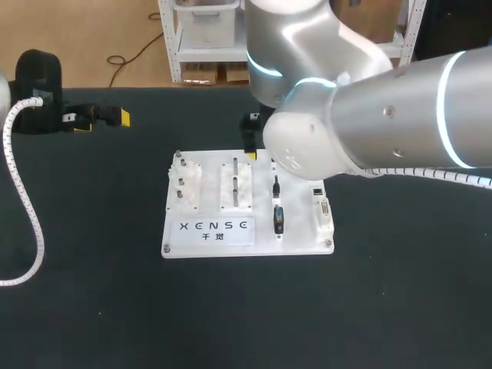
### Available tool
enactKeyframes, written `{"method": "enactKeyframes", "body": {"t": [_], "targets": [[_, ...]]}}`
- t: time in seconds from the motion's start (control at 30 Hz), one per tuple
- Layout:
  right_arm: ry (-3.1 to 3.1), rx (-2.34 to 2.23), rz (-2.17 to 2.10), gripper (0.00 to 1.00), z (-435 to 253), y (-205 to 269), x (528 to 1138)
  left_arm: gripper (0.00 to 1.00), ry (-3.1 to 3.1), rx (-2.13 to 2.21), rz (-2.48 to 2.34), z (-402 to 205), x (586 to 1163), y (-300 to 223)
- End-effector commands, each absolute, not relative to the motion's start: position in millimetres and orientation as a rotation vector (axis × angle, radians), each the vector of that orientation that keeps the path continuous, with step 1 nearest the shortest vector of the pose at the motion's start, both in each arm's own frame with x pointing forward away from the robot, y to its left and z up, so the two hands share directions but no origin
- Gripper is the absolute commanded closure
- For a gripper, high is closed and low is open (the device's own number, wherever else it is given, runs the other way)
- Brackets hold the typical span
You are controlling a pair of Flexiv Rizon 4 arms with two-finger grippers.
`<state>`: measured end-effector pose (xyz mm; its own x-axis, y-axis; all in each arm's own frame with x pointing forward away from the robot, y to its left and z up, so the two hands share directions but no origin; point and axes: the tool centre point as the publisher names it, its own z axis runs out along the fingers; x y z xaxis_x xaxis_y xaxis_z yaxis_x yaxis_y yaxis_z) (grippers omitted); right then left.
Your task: Insert the USB connector, Ethernet cable, and multi-pin plug into their matching sockets one by one.
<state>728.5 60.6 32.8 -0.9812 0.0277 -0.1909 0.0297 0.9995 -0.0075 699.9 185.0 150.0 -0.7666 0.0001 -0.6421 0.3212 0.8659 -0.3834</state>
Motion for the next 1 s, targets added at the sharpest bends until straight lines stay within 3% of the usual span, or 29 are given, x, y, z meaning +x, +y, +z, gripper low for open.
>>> {"method": "enactKeyframes", "body": {"t": [0.03, 1.0], "targets": [[2.953, 0.046, -0.013, 0.0, 27, 62, 732, 0.0, 2.374, 0.231, -0.636, 150, 700, 185], [2.882, 0.16, 0.084, 0.0, 32, 62, 743, 0.0, 2.374, 0.231, -0.636, 150, 700, 185]]}}
